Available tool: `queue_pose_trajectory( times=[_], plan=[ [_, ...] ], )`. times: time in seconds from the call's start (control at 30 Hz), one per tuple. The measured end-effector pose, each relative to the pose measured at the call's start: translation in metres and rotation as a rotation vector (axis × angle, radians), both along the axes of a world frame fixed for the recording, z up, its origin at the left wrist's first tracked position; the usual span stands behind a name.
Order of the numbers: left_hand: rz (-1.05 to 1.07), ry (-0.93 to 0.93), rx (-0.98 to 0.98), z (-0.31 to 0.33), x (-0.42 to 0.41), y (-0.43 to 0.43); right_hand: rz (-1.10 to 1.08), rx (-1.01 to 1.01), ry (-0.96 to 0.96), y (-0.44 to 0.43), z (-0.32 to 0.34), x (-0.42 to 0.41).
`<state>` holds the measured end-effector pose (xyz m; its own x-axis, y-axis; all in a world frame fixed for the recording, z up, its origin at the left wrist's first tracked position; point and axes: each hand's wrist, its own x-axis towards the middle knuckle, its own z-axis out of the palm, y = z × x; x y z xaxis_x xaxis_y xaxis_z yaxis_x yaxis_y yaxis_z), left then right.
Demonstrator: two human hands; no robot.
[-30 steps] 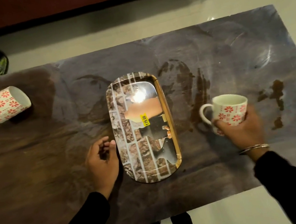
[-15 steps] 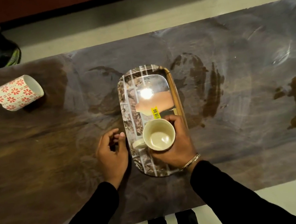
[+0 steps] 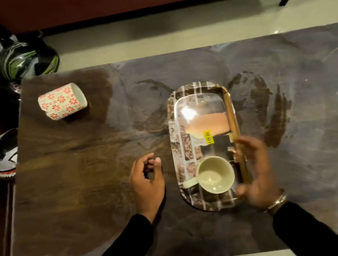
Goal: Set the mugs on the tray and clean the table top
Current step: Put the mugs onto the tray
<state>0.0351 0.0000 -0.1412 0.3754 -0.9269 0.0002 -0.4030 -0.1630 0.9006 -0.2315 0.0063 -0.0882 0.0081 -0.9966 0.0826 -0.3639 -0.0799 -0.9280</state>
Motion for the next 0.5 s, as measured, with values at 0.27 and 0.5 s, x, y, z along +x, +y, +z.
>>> queue_pose_trajectory(
  times=[0.27, 0.5],
  plan=[
    [0.149, 0.006, 0.025, 0.005, 0.028, 0.006, 0.218, -0.172, 0.330, -0.159, 0.046, 0.091],
    [0.196, -0.002, 0.040, 0.008, 0.068, 0.015, 0.665, -0.161, 0.637, -0.241, 0.030, 0.268]
  ],
)
